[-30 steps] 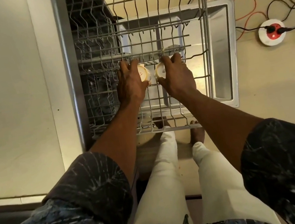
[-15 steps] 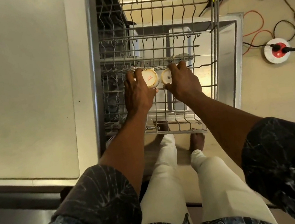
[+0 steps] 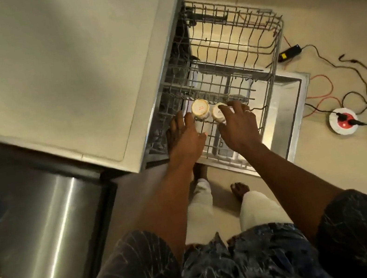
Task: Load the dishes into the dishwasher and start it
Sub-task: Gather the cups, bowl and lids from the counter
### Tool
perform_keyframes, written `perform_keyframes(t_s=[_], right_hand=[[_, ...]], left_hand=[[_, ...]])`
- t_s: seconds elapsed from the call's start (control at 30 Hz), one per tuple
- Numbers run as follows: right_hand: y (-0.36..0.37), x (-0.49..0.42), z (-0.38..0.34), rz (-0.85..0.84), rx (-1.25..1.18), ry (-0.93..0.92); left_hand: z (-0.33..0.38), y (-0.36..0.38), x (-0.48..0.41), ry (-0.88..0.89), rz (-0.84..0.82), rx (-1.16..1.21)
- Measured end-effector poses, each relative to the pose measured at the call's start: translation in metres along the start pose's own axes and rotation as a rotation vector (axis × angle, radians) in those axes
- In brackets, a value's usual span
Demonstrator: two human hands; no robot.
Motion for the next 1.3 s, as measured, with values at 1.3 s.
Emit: perform_keyframes(t_s=[1.3], right_hand=[[0.119,0.437,-0.424,-0.265,0.217,-1.332]], left_hand=[[-0.289,0.043,0.619,-1.112,0.847,0.434]])
Point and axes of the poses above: each hand's wrist, its own x-axis away from the middle knuckle, its own y-axis out of the palm, z = x × y, the point moved 4 cm from there along -x, towards the middle knuckle, and after that the axes turned 6 degrees about -z, right-handed, at the moved point
